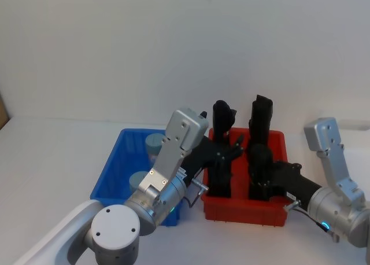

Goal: Pick the cotton swabs from the blue box and place them into the white box.

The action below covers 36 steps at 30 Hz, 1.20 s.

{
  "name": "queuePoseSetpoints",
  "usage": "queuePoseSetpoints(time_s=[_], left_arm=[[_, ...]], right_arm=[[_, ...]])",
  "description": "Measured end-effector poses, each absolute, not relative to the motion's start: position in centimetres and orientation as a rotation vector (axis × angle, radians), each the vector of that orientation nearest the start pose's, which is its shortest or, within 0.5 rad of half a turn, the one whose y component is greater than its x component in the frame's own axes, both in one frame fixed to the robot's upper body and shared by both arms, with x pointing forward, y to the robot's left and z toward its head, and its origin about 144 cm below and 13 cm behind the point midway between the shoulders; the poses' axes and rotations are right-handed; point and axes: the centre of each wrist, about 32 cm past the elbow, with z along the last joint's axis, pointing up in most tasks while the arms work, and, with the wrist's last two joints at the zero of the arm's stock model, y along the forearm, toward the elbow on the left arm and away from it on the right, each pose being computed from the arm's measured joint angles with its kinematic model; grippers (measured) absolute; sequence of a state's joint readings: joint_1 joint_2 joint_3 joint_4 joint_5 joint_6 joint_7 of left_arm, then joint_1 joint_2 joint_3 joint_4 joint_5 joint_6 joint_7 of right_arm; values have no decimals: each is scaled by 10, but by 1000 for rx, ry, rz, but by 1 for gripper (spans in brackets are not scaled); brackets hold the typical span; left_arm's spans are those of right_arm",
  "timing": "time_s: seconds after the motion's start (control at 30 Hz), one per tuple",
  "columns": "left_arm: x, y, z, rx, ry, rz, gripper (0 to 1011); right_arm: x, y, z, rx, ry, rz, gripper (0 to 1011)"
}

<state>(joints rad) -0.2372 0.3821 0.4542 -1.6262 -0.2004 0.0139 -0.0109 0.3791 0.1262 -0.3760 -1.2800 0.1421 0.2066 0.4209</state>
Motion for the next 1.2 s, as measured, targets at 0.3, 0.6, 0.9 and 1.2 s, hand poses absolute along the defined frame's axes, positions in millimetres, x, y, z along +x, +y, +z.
queuePoseSetpoints(time_s=[0.3,0.6,0.9,1.2], left_arm=[[492,198,1204,61,-268,1124,1004],[492,198,1204,61,-268,1124,1004],[492,198,1204,61,-268,1124,1004],[492,198,1204,61,-268,1124,1004]], right_arm=[[549,-163,1174,-206,68,-841,358],[549,-163,1174,-206,68,-841,358],[549,-163,1174,-206,68,-841,358],[546,-168,1181,-159,57,-855,358]])
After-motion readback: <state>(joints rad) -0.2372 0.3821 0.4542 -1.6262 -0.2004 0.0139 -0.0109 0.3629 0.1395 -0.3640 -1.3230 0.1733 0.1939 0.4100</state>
